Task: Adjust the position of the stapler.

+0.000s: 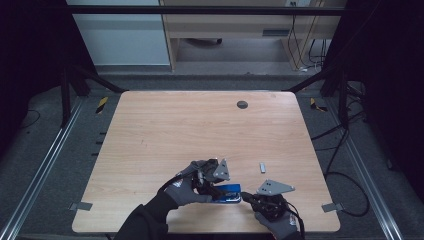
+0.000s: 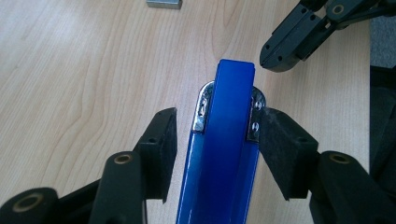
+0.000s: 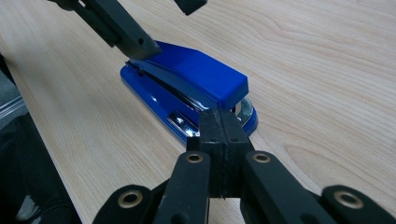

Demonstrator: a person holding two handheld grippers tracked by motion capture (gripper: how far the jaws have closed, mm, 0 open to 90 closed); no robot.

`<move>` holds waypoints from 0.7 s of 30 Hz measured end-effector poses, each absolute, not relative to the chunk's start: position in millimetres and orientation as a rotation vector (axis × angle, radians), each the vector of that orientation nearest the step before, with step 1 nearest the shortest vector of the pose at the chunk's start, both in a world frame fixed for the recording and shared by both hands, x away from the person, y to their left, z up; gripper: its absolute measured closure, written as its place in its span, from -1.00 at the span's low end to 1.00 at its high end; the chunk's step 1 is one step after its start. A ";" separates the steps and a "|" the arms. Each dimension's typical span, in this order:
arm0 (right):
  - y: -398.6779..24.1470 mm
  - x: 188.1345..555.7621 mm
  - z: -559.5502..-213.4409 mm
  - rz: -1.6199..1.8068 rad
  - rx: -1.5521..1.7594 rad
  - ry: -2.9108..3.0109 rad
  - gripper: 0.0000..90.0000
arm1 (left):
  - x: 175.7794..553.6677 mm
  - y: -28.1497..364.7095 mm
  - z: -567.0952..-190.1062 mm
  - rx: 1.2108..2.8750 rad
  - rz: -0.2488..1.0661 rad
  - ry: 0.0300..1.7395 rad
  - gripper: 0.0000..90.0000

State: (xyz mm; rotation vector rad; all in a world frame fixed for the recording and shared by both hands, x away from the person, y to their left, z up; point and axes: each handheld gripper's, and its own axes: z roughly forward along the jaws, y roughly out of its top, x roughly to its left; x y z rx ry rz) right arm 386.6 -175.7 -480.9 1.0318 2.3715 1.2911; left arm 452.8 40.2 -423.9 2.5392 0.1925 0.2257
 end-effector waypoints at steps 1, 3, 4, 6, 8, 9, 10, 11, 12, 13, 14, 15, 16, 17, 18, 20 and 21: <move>-175.6 386.5 -481.0 1.289 1.031 2.372 1.00 | 453.3 39.6 -424.4 2.547 0.224 0.184 0.06; -175.7 386.3 -480.5 1.288 1.026 2.371 1.00 | 453.9 38.9 -425.1 2.552 0.227 0.182 0.07; -175.6 386.1 -480.1 1.290 1.027 2.369 1.00 | 454.7 38.5 -425.8 2.557 0.227 0.180 0.09; -175.9 386.1 -479.8 1.294 1.027 2.366 1.00 | 456.3 37.7 -427.2 2.562 0.219 0.180 0.10; -175.7 386.2 -480.4 1.292 1.031 2.367 1.00 | 457.6 35.9 -429.6 2.575 0.203 0.180 0.12; -175.7 386.2 -480.4 1.292 1.031 2.367 1.00 | 457.6 35.9 -429.6 2.575 0.203 0.180 0.12; -175.1 386.4 -481.1 1.291 1.026 2.370 1.00 | 457.9 34.2 -430.7 2.595 0.206 0.160 0.13; -175.1 386.4 -481.1 1.291 1.026 2.370 1.00 | 457.9 34.2 -430.7 2.595 0.206 0.160 0.14; -174.6 386.3 -481.1 1.290 1.026 2.370 1.00 | 457.7 32.9 -431.9 2.602 0.204 0.153 0.14; -173.7 386.2 -481.4 1.289 1.026 2.375 1.00 | 458.0 32.0 -432.5 2.612 0.207 0.143 0.15; -173.4 386.2 -481.6 1.285 1.025 2.377 1.00 | 458.0 30.3 -434.5 2.615 0.200 0.142 0.16; -173.0 386.3 -481.9 1.286 1.024 2.379 1.00 | 458.0 30.3 -434.5 2.615 0.200 0.142 0.17; -173.0 386.3 -481.9 1.286 1.024 2.379 1.00 | 458.2 29.5 -435.1 2.622 0.196 0.136 0.17; -172.5 386.8 -482.6 1.282 1.020 2.381 1.00 | 458.6 27.7 -436.3 2.641 0.191 0.119 0.20; -172.5 386.8 -482.6 1.282 1.020 2.381 1.00 | 458.6 27.7 -436.3 2.641 0.191 0.119 0.21; -171.4 387.6 -483.7 1.275 1.015 2.383 1.00 | 458.9 25.1 -437.1 2.666 0.190 0.101 0.23; -171.4 387.6 -483.7 1.275 1.015 2.383 1.00 | 459.1 23.6 -437.6 2.674 0.191 0.094 0.23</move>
